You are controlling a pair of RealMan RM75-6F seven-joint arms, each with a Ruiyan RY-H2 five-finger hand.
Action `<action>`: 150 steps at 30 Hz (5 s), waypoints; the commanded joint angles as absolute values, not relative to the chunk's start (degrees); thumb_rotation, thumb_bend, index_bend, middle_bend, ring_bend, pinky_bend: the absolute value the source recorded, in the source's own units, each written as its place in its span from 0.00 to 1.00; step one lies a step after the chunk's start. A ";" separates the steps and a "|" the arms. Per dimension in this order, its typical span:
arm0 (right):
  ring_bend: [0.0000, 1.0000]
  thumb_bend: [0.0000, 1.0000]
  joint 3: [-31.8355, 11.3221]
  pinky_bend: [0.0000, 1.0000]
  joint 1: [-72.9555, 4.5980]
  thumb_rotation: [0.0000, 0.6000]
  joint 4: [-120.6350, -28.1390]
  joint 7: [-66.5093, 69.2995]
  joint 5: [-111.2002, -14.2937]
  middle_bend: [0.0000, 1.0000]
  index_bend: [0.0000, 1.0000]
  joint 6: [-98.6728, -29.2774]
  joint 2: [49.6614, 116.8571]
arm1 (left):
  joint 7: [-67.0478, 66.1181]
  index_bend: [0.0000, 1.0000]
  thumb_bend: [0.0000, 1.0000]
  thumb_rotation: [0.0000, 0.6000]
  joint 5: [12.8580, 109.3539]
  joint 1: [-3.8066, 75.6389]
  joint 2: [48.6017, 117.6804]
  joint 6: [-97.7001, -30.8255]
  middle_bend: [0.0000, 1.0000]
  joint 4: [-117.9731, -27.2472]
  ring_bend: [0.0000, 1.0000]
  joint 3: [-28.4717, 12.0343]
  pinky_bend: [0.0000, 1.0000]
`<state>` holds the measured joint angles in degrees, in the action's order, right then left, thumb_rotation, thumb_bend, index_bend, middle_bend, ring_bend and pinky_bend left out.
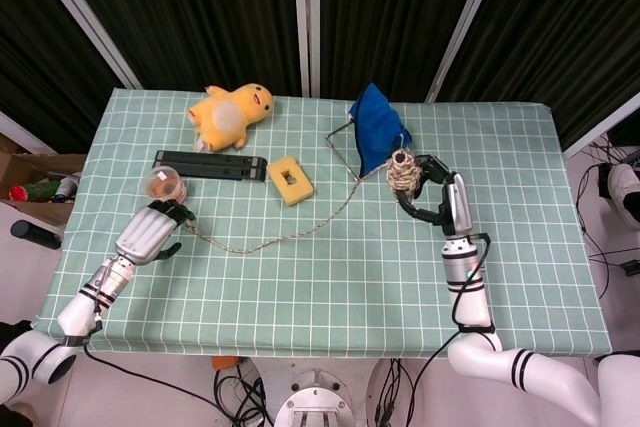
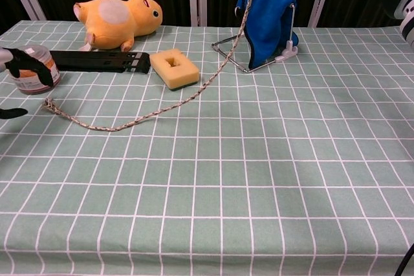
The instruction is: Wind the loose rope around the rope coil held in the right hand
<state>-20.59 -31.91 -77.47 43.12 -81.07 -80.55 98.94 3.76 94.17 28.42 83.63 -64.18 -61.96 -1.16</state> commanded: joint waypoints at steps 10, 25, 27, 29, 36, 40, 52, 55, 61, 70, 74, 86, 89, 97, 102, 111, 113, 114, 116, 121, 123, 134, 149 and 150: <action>0.56 0.60 -20.59 0.76 -31.86 1.00 -77.36 42.99 -80.81 0.61 0.75 -80.30 99.03 | 5.49 0.36 0.29 1.00 95.23 31.23 88.92 -64.19 0.35 -55.03 0.27 0.32 0.36; 0.56 0.60 -20.61 0.76 -31.76 1.00 -77.40 43.53 -80.83 0.61 0.75 -80.18 98.96 | 2.88 0.41 0.32 1.00 93.06 32.14 90.42 -61.77 0.36 -52.50 0.29 1.26 0.36; 0.56 0.60 -20.56 0.76 -31.71 1.00 -77.35 43.55 -80.82 0.61 0.75 -80.18 98.98 | 2.89 0.41 0.32 1.00 92.88 32.19 90.67 -61.59 0.36 -52.11 0.29 1.41 0.36; 0.56 0.60 -20.58 0.76 -31.69 1.00 -77.29 43.58 -80.77 0.61 0.75 -80.17 99.00 | 3.11 0.42 0.33 1.00 92.73 32.26 90.87 -61.44 0.36 -51.88 0.29 1.52 0.36; 0.56 0.60 -20.62 0.76 -31.68 1.00 -77.12 43.69 -80.69 0.61 0.75 -80.03 99.02 | 3.28 0.46 0.37 1.00 92.28 32.39 91.68 -61.60 0.39 -50.96 0.32 1.68 0.38; 0.56 0.59 -20.66 0.76 -31.68 1.00 -77.02 43.74 -80.57 0.61 0.75 -79.91 99.04 | 3.03 0.49 0.41 1.00 92.08 32.38 91.90 -61.70 0.42 -50.63 0.34 1.82 0.40; 0.56 0.60 -20.81 0.76 -31.54 1.00 -77.12 43.93 -80.54 0.61 0.75 -79.99 98.84 | 1.42 0.52 0.44 1.00 91.77 32.29 92.59 -61.26 0.45 -49.43 0.37 2.64 0.43; 0.56 0.60 -20.82 0.76 -31.50 1.00 -77.11 44.01 -80.48 0.61 0.75 -79.95 98.83 | 1.31 0.54 0.44 1.00 91.85 32.30 92.77 -61.35 0.47 -49.17 0.39 2.81 0.44; 0.56 0.60 -20.82 0.76 -31.43 1.00 -77.01 44.17 -80.51 0.61 0.75 -80.03 98.85 | 1.45 0.61 0.44 1.00 92.06 32.39 93.22 -61.74 0.54 -48.67 0.45 3.01 0.51; 0.56 0.60 -21.06 0.76 -31.22 1.00 -77.27 44.32 -80.46 0.61 0.75 -80.36 98.56 | 3.78 0.74 0.45 1.00 93.26 31.87 93.78 -66.11 0.67 -47.59 0.58 2.91 0.62; 0.56 0.60 -21.03 0.76 -31.00 1.00 -77.41 44.46 -80.42 0.61 0.75 -80.49 98.41 | 4.73 0.75 0.45 1.00 93.55 31.64 93.59 -67.66 0.70 -47.61 0.60 2.81 0.64; 0.56 0.60 -21.26 0.76 -30.60 1.00 -78.24 44.52 -80.58 0.61 0.75 -80.99 97.60 | 5.82 0.79 0.45 1.00 93.44 31.08 88.71 -73.54 0.74 -57.10 0.65 0.55 0.68; 0.56 0.60 -21.27 0.76 -30.47 1.00 -78.46 44.52 -80.56 0.61 0.75 -81.05 97.39 | 4.55 0.79 0.45 1.00 93.39 30.67 85.52 -76.44 0.75 -62.81 0.65 -0.86 0.69; 0.56 0.60 -21.22 0.76 -30.57 1.00 -78.16 44.62 -80.34 0.61 0.75 -80.57 97.43 | 2.62 0.79 0.45 1.00 94.23 29.04 73.86 -82.01 0.77 -81.62 0.67 -3.21 0.69; 0.56 0.62 -22.34 0.76 -32.41 1.00 -77.13 42.83 -80.08 0.61 0.75 -79.15 97.83 | 2.35 0.80 0.45 1.00 95.65 28.23 66.82 -84.53 0.77 -92.42 0.67 -4.43 0.70; 0.56 0.62 -25.14 0.76 -39.89 1.00 -74.56 32.15 -77.22 0.61 0.75 -71.04 98.71 | 5.99 0.80 0.45 1.00 96.52 28.55 54.97 -84.81 0.77 -108.88 0.68 -7.59 0.71; 0.56 0.62 -25.23 0.76 -41.82 1.00 -73.00 29.55 -77.19 0.61 0.75 -69.75 99.69 | 6.37 0.80 0.45 1.00 96.07 29.30 52.17 -83.40 0.77 -112.44 0.68 -8.59 0.71; 0.56 0.62 -25.23 0.76 -42.63 1.00 -72.18 28.65 -77.26 0.61 0.75 -69.31 100.20 | 6.33 0.80 0.45 1.00 95.79 29.68 51.03 -82.76 0.78 -113.86 0.68 -9.11 0.71; 0.56 0.62 -25.12 0.76 -44.40 1.00 -70.29 27.23 -77.33 0.61 0.75 -68.19 101.49 | 6.08 0.80 0.45 1.00 94.91 30.73 48.52 -81.10 0.78 -116.97 0.69 -10.49 0.72; 0.56 0.62 -24.89 0.76 -48.10 1.00 -66.59 25.52 -76.91 0.61 0.75 -65.64 105.00 | 8.22 0.80 0.45 1.00 89.32 34.59 43.11 -75.12 0.78 -123.29 0.71 -14.72 0.73; 0.56 0.63 -24.77 0.76 -49.30 1.00 -65.28 25.38 -76.78 0.61 0.75 -64.95 106.45 | 9.21 0.80 0.45 1.00 86.40 36.53 41.70 -72.65 0.78 -125.30 0.71 -16.76 0.73; 0.56 0.63 -25.00 0.76 -53.25 1.00 -62.64 26.11 -76.89 0.61 0.75 -63.82 110.24 | 11.61 0.80 0.45 1.00 64.71 49.08 40.73 -60.57 0.78 -127.45 0.71 -27.64 0.73; 0.56 0.62 -19.78 0.76 -51.91 1.00 -68.12 30.28 -80.74 0.61 0.75 -65.56 111.18 | -3.64 0.80 0.45 1.00 26.51 72.74 49.45 -52.72 0.79 -115.26 0.72 -31.04 0.74; 0.56 0.62 -19.25 0.76 -51.63 1.00 -68.62 30.66 -81.27 0.61 0.75 -65.84 110.95 | -4.84 0.80 0.45 1.00 24.31 73.93 50.22 -52.67 0.79 -114.30 0.72 -30.56 0.74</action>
